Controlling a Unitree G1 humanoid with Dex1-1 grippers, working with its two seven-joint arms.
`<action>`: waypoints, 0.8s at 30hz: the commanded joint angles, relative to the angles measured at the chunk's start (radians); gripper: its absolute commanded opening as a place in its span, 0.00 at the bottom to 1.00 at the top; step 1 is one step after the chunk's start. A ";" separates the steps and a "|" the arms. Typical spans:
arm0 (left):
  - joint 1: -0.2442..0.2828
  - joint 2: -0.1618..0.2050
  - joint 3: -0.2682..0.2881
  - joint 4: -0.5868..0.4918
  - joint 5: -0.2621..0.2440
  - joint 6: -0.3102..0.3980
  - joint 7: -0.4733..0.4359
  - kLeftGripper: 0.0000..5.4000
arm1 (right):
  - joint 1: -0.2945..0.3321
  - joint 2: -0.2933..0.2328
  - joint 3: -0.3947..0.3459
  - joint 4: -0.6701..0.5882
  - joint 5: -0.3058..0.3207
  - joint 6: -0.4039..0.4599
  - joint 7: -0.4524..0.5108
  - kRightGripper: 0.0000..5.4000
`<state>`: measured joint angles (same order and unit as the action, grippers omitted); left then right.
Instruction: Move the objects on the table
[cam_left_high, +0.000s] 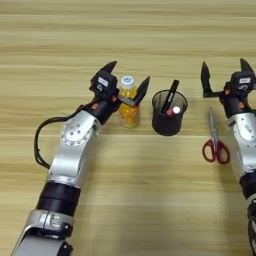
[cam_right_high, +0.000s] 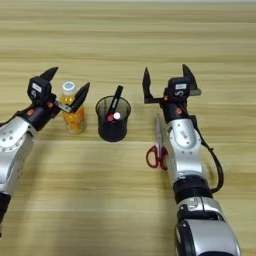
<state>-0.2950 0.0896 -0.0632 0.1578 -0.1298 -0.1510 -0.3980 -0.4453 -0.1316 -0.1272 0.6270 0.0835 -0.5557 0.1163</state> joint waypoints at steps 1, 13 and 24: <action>0.016 -0.004 0.005 -0.067 0.006 -0.034 0.024 1.00 | 0.009 -0.001 -0.002 -0.010 -0.001 0.010 -0.001 1.00; -0.030 0.029 0.115 -0.040 0.013 -0.106 0.121 1.00 | 0.010 -0.006 -0.006 -0.010 0.004 0.010 0.006 1.00; -0.080 0.053 0.192 0.227 0.040 -0.277 0.210 1.00 | 0.036 -0.019 -0.011 -0.061 0.025 0.045 0.027 1.00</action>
<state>-0.3492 0.1379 0.1205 0.3578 -0.0928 -0.4088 -0.1999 -0.4267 -0.1432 -0.1304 0.6014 0.0922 -0.5445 0.1383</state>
